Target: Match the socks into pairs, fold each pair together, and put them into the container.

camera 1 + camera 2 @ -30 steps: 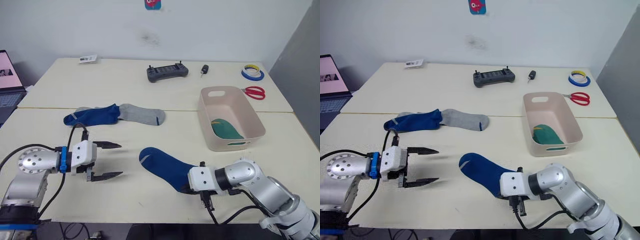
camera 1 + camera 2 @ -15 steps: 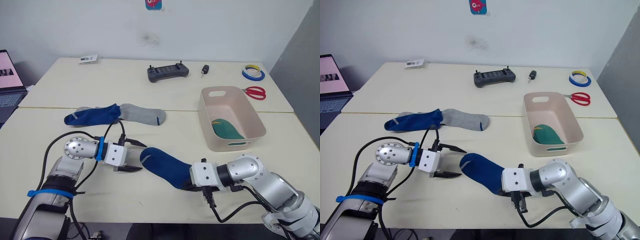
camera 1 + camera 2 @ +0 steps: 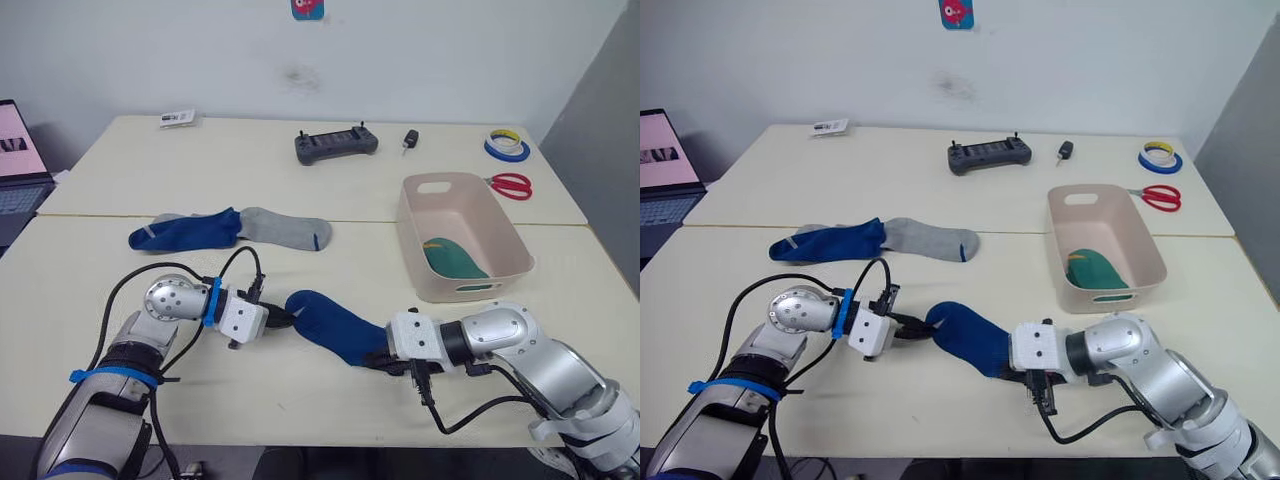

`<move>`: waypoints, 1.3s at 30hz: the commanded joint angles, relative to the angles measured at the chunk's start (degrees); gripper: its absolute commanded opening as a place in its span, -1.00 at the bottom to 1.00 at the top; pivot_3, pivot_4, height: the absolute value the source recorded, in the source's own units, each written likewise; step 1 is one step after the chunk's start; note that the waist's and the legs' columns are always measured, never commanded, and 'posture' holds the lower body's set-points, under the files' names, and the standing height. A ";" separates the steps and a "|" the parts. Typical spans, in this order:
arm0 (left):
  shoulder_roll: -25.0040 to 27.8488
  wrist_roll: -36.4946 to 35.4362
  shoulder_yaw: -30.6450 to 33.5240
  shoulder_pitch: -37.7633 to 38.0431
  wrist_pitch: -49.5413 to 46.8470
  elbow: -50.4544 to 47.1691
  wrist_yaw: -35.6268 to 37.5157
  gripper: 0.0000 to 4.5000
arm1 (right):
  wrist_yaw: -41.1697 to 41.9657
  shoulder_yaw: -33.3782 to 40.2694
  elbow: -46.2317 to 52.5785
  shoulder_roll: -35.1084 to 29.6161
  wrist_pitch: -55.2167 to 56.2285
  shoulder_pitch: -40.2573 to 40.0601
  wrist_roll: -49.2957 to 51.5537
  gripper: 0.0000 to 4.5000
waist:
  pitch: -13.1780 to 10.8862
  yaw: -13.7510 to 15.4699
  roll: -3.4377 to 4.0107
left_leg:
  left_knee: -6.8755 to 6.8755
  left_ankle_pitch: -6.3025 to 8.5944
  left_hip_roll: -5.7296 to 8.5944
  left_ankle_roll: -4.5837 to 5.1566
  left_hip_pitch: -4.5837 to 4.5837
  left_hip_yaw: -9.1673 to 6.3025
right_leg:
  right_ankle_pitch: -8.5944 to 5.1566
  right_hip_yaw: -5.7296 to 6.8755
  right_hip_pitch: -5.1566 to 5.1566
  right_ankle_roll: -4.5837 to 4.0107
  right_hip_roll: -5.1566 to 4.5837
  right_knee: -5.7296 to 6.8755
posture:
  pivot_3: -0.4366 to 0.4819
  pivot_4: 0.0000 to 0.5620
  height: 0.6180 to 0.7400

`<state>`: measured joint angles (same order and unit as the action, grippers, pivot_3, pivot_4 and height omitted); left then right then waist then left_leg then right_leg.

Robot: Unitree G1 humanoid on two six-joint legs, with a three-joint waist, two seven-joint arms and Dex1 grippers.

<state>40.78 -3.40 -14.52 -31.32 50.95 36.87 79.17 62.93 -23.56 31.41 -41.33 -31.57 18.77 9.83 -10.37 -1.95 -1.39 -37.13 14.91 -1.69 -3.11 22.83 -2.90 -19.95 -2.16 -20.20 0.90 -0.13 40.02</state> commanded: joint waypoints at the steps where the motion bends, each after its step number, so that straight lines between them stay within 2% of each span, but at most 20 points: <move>1: 3.75 -4.65 -0.75 3.00 -3.64 -6.42 4.66 -0.96 | -1.16 2.49 1.84 1.60 0.55 0.28 2.88 -1.00 | 0.00 -0.34 0.00 | 0.01 0.00 0.00 0.00 -0.01 0.00 | 0.00 0.00 -0.01 0.00 0.02 0.01 | -0.05 -0.47 1.00; 3: 7.35 -8.43 -0.41 6.16 -9.46 -12.75 7.89 -0.96 | -1.71 3.84 2.42 2.61 -0.26 -0.05 5.00 -1.00 | -0.01 -0.50 0.02 | 0.05 0.00 -0.04 0.00 -0.02 -0.02 | 0.00 -0.02 -0.03 -0.01 0.04 0.02 | -0.05 -0.47 1.00; 7: 19.45 -17.96 2.71 15.48 -32.64 -31.09 11.99 -0.96 | -2.65 7.94 6.12 3.72 -5.47 -1.86 12.87 -1.00 | -0.05 -0.95 -0.01 | 0.07 0.00 -0.11 0.00 0.01 -0.05 | -0.01 -0.06 -0.03 -0.02 0.06 0.01 | -0.05 -0.47 1.00; 11: 32.67 -32.41 8.80 25.86 -58.60 -47.22 12.09 -0.96 | -7.64 14.16 10.89 7.10 -18.94 -4.86 29.38 -1.00 | -0.06 -0.72 -0.01 | 0.08 0.00 -0.10 0.00 -0.01 -0.10 | -0.02 0.01 0.07 -0.02 0.02 0.02 | -0.05 -0.47 1.00; 14: 36.52 -38.05 11.52 30.27 -70.45 -52.16 10.76 -0.96 | -12.48 15.22 11.05 8.89 -24.49 -6.19 34.18 -1.00 | -0.07 -0.37 0.05 | 0.08 0.00 -0.04 0.00 -0.05 -0.09 | -0.02 0.01 0.13 -0.01 -0.04 -0.01 | -0.05 -0.47 1.00; 17: 36.44 -37.08 10.67 31.47 -76.28 -51.85 10.19 -0.96 | -17.91 13.95 8.32 11.36 -26.36 -7.19 33.43 -1.00 | -0.07 -0.33 0.06 | 0.12 0.00 -0.03 0.01 -0.09 -0.03 | -0.03 -0.05 0.10 0.00 0.00 0.00 | -0.05 -0.47 1.00; 22: 30.12 -31.63 5.03 23.51 -84.13 -46.14 6.48 -0.96 | -19.92 11.18 4.01 12.26 -23.60 -5.61 29.50 -1.00 | -0.08 -0.15 0.07 | 0.12 0.01 -0.01 0.01 0.01 0.00 | -0.03 -0.09 -0.05 0.00 0.33 0.01 | -0.05 -0.47 1.00; 25: 24.64 -25.20 0.02 14.76 -84.00 -38.10 7.59 -0.96 | -18.56 8.90 -0.84 11.22 -18.35 -3.87 24.36 -1.00 | -0.09 0.15 0.05 | 0.10 0.01 0.03 0.02 0.02 0.03 | -0.03 -0.10 -0.05 0.00 0.39 -0.02 | -0.05 -0.47 1.00; 29: 20.07 -18.58 -4.33 6.66 -81.83 -29.99 10.20 -0.96 | -17.44 7.01 -7.77 10.74 -13.56 -1.71 19.64 -1.00 | -0.06 0.13 0.00 | 0.07 0.01 0.05 0.02 0.05 0.07 | -0.02 -0.08 -0.12 -0.01 0.51 -0.02 | -0.05 -0.47 1.00; 37: 12.48 -10.94 -6.64 -2.37 -78.66 -18.85 11.05 -0.96 | -18.86 6.39 -10.75 10.11 -14.37 -1.77 16.14 -1.00 | -0.06 0.05 0.00 | 0.06 0.01 0.00 0.02 0.10 0.04 | -0.02 -0.14 -0.19 -0.02 0.56 0.04 | -0.05 -0.47 1.00; 39: 11.83 -10.38 -6.17 -2.50 -78.19 -18.50 11.40 -1.00 | -19.47 7.33 -10.32 10.01 -14.09 -2.46 15.66 -0.77 | -0.06 0.06 0.00 | 0.06 0.01 0.00 0.02 0.08 0.02 | -0.02 -0.16 -0.18 -0.02 0.55 0.07 | -0.05 -0.47 1.00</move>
<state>52.76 -15.01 -21.08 -33.43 -28.06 17.85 90.22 43.95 -17.56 19.72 -31.05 -46.37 16.75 25.85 -10.43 -1.89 -1.39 -37.07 14.92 -1.71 -3.09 22.91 -2.88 -19.96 -2.33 -20.38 0.88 0.42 40.09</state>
